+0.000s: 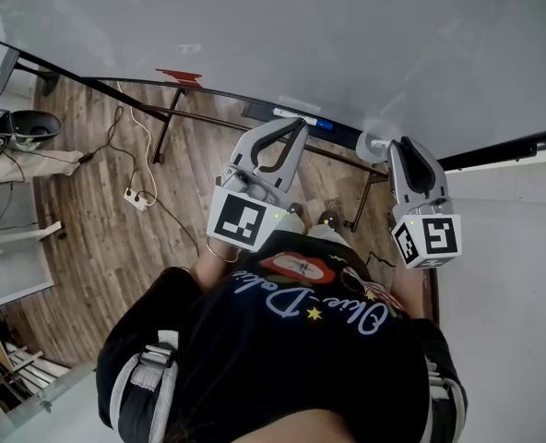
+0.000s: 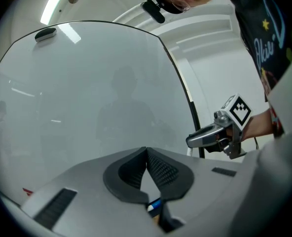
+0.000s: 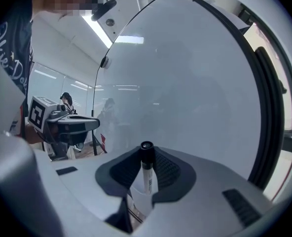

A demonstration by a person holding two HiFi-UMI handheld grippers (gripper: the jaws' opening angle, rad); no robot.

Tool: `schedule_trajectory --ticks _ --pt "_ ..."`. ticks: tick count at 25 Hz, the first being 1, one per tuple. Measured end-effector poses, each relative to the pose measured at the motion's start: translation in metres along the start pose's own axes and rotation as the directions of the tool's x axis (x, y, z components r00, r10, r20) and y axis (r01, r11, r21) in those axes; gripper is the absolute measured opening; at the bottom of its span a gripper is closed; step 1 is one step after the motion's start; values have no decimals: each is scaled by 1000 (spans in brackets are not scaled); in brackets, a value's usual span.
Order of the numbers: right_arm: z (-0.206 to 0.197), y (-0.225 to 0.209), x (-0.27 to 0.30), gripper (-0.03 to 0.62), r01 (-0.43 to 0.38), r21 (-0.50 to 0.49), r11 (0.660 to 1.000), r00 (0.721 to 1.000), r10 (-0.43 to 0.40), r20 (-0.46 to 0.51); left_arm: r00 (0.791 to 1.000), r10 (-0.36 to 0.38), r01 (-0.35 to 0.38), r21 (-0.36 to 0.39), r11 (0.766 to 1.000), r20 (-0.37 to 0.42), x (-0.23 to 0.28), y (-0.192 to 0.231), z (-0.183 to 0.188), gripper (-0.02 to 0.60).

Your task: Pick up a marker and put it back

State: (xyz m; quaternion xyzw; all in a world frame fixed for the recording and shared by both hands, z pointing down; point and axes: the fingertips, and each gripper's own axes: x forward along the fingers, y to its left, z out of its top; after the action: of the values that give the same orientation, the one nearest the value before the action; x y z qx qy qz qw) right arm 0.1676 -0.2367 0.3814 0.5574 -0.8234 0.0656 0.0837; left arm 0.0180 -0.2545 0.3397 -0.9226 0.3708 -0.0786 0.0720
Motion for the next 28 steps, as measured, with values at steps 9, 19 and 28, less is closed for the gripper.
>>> schedule_trajectory --ticks 9,19,28 --pt "-16 -1 11 72 -14 7 1000 999 15 -30 1000 29 -29 -7 1000 -11 -6 4 -2 3" --pt "-24 -2 25 72 -36 5 999 998 36 -44 999 47 -47 1 999 -23 -7 9 -5 5" --pt "-27 2 31 72 -45 -11 999 998 44 -47 998 60 -60 2 998 -18 -10 14 -2 3"
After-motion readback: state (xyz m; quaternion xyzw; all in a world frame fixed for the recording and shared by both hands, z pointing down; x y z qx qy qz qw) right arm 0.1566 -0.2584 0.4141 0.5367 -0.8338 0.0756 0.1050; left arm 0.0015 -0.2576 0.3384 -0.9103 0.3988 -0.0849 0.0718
